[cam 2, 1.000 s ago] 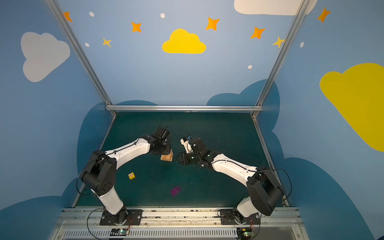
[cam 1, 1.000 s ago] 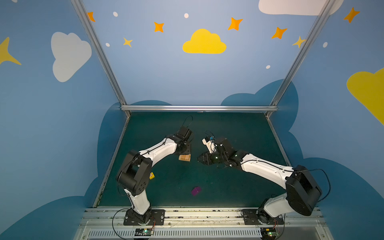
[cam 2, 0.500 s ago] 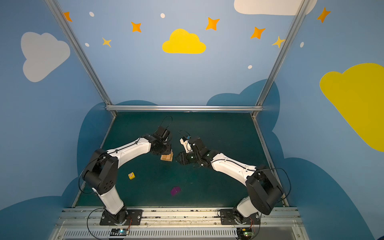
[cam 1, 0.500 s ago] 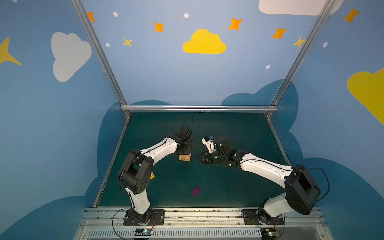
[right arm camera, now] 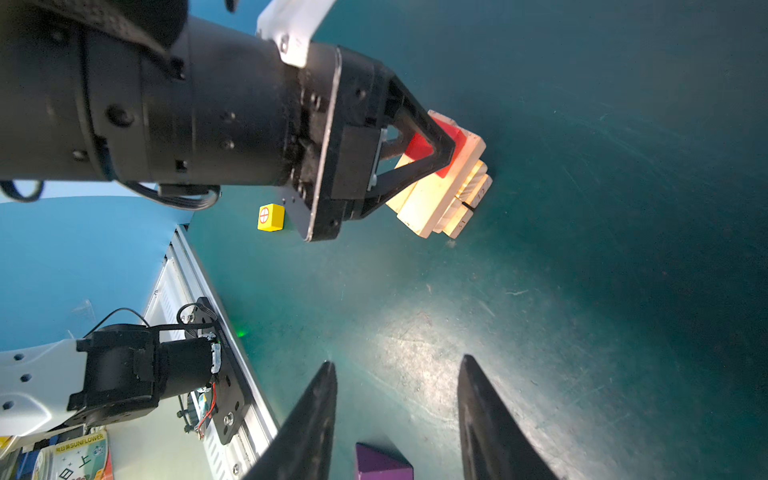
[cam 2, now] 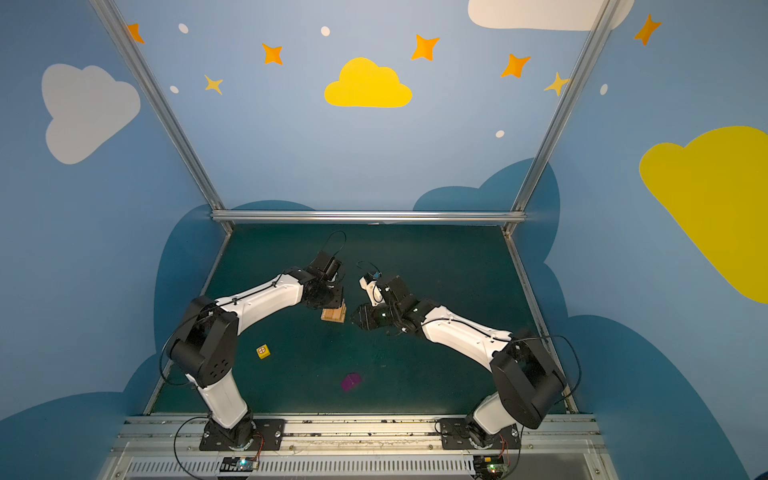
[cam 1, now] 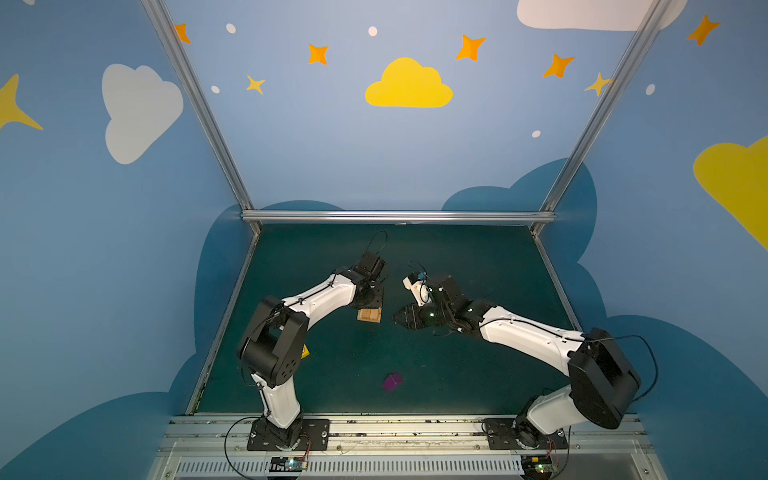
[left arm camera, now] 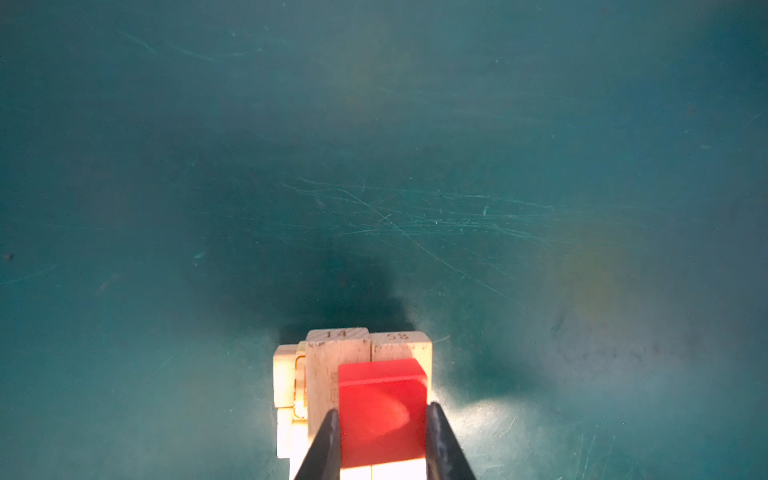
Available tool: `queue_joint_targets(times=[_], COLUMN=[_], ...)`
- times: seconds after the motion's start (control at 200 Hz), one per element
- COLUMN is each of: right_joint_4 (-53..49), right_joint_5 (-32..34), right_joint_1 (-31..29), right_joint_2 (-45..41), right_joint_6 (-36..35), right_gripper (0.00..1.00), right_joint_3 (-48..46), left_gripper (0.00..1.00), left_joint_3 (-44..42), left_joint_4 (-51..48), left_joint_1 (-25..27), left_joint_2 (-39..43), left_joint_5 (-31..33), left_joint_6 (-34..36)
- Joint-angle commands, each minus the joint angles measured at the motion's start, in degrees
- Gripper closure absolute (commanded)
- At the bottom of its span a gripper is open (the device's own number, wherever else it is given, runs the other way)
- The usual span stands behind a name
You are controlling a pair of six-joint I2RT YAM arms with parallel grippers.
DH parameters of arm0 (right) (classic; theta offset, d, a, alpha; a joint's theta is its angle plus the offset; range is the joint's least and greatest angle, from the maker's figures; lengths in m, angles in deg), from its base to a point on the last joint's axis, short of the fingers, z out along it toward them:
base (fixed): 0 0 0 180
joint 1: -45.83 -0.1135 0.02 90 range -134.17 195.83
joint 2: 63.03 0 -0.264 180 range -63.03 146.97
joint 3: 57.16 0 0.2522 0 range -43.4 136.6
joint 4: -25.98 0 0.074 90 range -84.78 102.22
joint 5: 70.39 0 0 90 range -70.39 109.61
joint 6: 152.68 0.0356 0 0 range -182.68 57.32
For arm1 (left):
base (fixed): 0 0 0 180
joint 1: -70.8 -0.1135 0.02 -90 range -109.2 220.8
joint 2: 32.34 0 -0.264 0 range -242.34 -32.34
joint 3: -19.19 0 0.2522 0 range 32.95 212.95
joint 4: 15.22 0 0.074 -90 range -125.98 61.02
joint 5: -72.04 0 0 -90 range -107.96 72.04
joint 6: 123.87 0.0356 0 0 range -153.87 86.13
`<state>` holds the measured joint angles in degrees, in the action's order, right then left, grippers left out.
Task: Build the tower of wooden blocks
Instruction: 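Lower the red cube onto the top of the wooden stack with the left gripper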
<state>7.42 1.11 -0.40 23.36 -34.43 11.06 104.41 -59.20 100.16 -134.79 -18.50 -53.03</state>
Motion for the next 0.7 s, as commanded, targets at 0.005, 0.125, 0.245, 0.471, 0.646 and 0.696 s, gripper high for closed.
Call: queue_joint_targets(times=[0.005, 0.125, 0.245, 0.471, 0.646, 0.696], right_joint_4=[-1.42, -1.41, -1.51, -1.53, -1.52, -1.5], right_joint_5=[-0.13, 0.02, 0.02, -0.02, -0.04, -0.04], right_joint_1=[-0.34, -0.36, -0.56, -0.86, -1.06, -1.12], right_joint_2=[0.98, 1.11, 1.43, 2.02, 2.34, 2.29], right_joint_6=[-0.65, -0.74, -0.74, -0.71, -0.74, -0.72], right_gripper=[0.56, 0.56, 0.56, 0.56, 0.56, 0.56], right_joint_3=[2.39, 2.5, 2.76, 3.2, 3.45, 3.46], left_gripper=[0.83, 0.82, 0.82, 0.82, 0.82, 0.82], left_joint_3=[0.78, 1.04, 1.05, 0.7, 0.54, 0.52], left_joint_4=[-1.16, -1.51, -1.83, -1.95, -2.21, -2.22], left_joint_1=[-0.27, -0.19, -0.23, -0.26, -0.25, -0.27], left_joint_2=[-1.01, -0.69, -0.12, 0.67, 1.03, 1.2], left_joint_5=[0.98, 1.0, 0.98, 0.95, 1.15, 1.15], left_joint_6=[0.6, 0.7, 0.89, 0.96, 1.23, 1.37])
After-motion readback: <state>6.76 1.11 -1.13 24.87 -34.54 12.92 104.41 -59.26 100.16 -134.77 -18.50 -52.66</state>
